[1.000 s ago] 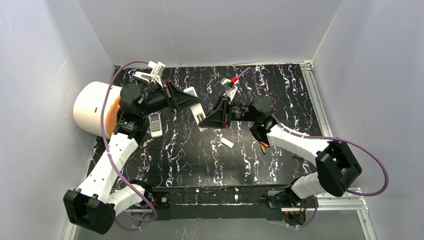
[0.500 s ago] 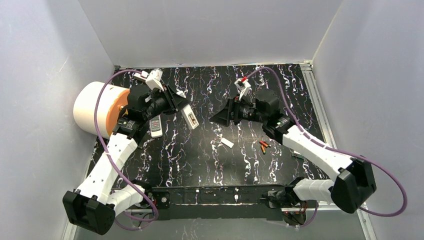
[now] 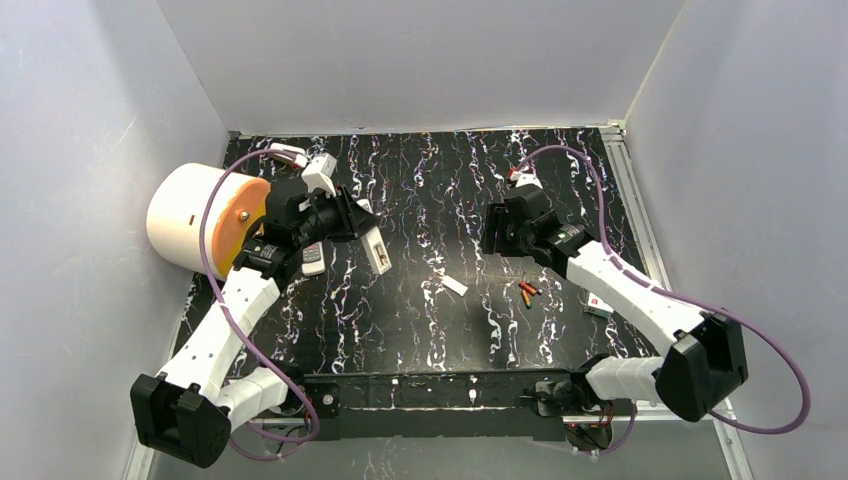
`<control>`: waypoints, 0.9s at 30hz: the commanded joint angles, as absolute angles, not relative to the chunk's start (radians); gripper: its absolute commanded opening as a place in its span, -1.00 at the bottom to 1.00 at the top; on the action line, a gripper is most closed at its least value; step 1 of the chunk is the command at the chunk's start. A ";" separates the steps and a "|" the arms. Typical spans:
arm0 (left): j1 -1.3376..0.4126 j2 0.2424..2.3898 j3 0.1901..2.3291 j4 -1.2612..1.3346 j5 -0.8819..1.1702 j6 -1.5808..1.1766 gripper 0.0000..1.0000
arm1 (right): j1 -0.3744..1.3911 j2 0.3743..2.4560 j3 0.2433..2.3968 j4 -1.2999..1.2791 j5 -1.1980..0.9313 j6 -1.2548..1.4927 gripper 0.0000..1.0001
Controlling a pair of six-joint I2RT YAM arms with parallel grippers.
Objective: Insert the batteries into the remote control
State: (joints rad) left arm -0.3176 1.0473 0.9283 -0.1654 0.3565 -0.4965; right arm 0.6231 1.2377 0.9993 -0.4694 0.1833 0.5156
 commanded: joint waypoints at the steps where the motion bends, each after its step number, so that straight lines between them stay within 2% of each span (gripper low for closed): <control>1: -0.319 1.050 0.930 -0.101 0.477 -0.464 -1.00 | 0.620 1.330 1.019 -0.411 0.314 0.491 0.29; 7: -0.318 1.059 0.922 -0.091 0.518 -0.473 -1.00 | 0.605 1.578 1.117 -0.335 0.374 0.433 0.25; 17: -0.319 1.083 0.901 -0.064 0.547 -0.499 -1.00 | 0.525 1.845 1.285 -0.274 0.321 0.334 0.12; 24: -0.318 1.096 0.915 -0.082 0.536 -0.486 -1.00 | 0.508 1.993 1.419 -0.352 0.258 0.302 -0.14; 27: -0.318 1.095 0.916 -0.083 0.534 -0.484 -1.00 | 0.509 2.018 1.445 -0.363 0.279 0.301 -0.16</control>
State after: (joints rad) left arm -0.3176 1.1027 0.9070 -0.0902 0.5171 -0.4946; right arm 0.5072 2.0033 1.3811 -0.3294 0.2775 0.3248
